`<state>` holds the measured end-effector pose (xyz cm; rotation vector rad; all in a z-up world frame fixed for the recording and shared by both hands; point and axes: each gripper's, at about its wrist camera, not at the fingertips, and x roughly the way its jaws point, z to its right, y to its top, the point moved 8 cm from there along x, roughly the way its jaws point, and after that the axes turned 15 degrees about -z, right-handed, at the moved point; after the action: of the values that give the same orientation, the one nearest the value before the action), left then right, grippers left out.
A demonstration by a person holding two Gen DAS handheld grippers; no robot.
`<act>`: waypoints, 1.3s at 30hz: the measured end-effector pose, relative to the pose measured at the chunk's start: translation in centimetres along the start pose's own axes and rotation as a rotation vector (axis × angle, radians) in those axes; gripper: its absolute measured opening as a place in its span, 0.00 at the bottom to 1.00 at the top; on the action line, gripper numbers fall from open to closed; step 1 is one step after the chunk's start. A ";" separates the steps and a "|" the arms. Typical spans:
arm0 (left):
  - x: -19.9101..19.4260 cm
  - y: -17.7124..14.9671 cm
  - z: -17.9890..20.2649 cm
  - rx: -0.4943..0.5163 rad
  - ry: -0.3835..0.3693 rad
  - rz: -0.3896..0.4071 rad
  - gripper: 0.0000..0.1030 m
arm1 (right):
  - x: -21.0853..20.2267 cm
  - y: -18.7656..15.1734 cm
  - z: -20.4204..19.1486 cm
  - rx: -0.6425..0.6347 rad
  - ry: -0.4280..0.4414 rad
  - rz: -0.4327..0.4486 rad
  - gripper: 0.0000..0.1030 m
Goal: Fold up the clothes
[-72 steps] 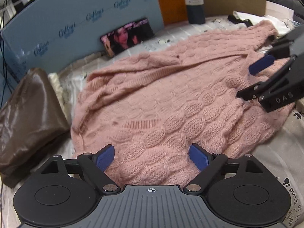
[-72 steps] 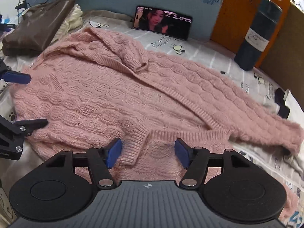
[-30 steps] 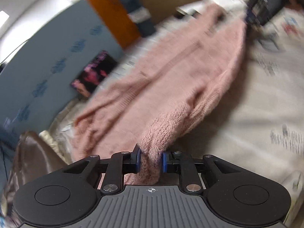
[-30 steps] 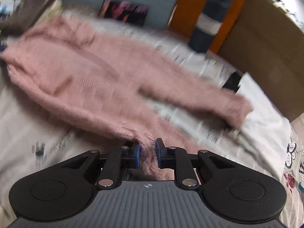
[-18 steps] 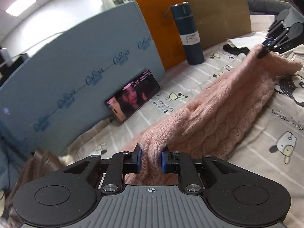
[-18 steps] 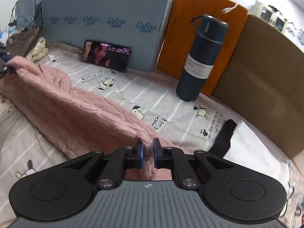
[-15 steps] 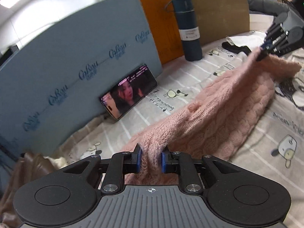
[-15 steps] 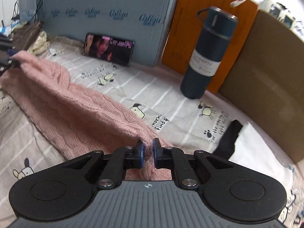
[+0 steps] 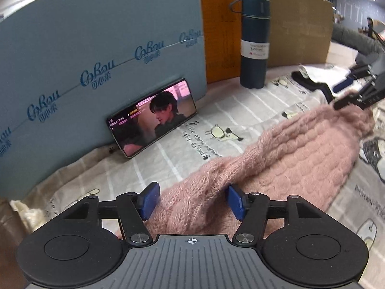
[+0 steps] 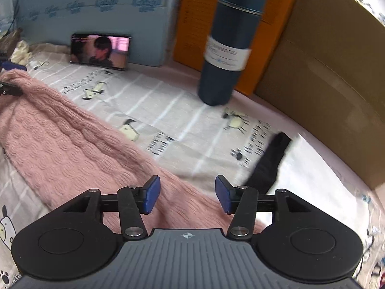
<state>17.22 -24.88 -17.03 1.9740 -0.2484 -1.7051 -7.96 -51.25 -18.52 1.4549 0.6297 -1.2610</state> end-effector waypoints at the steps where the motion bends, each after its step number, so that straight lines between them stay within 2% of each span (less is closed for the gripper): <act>1: 0.3 0.1 -0.3 -0.019 -0.004 0.002 0.64 | -0.2 -0.4 0.5 0.021 0.004 -0.001 0.49; 4: 1.1 0.3 -1.1 -0.092 0.004 0.003 0.67 | -0.9 -1.7 2.2 0.094 -0.012 0.000 0.49; 7: 2.0 0.4 -1.8 -0.154 0.024 0.002 0.75 | -2.2 -3.3 4.1 0.226 -0.023 0.036 0.49; 10: 2.8 0.6 -0.7 -0.116 0.139 0.002 0.75 | -3.7 -5.4 6.3 0.439 -0.041 0.110 0.53; 13: 1.6 1.5 0.7 -0.108 0.205 0.079 0.75 | -4.8 -8.4 7.3 0.672 -0.013 0.170 0.62; 17: -0.9 2.9 2.2 -0.186 0.227 0.199 0.76 | -4.3 -12.3 7.6 0.921 0.066 0.191 0.63; 19: -1.7 3.0 3.5 -0.212 0.200 0.216 0.77 | -3.6 -13.5 7.5 1.007 0.108 0.191 0.63; 22: -2.1 2.1 5.9 -0.233 0.118 0.187 0.77 | -2.7 -15.0 7.1 1.096 0.134 0.195 0.66; 25: -1.6 0.7 8.8 -0.201 0.049 0.139 0.81 | -1.8 -15.9 6.9 1.180 0.154 0.198 0.66; 28: -1.0 -0.5 10.6 -0.167 0.022 0.088 0.81 | -1.6 -16.0 6.5 1.212 0.201 0.226 0.62; 30: -0.8 -1.0 11.3 -0.159 0.013 0.071 0.81 | -1.6 -15.3 5.6 1.170 0.248 0.225 0.62; 32: -0.5 -1.3 11.2 -0.172 0.012 0.061 0.81 | -1.5 -14.8 5.1 1.143 0.268 0.226 0.46; 33: -0.5 -1.5 11.0 -0.184 0.015 0.057 0.81 | -1.4 -14.5 4.8 1.133 0.279 0.226 0.26; 34: -0.5 -1.7 10.9 -0.194 0.018 0.053 0.81 | -1.8 -14.2 4.8 1.109 0.283 0.246 0.14; 36: -0.4 -2.2 10.6 -0.213 0.023 0.046 0.81 | -2.8 -13.6 4.6 1.060 0.291 0.286 0.03; 39: -0.4 -2.3 10.3 -0.231 0.026 0.046 0.81 | -5.8 -12.5 5.2 1.011 0.300 0.383 0.02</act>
<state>6.81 -25.40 -18.55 1.8059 -0.0821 -1.6009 -22.63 -50.94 -17.16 2.4765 -0.1810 -1.0843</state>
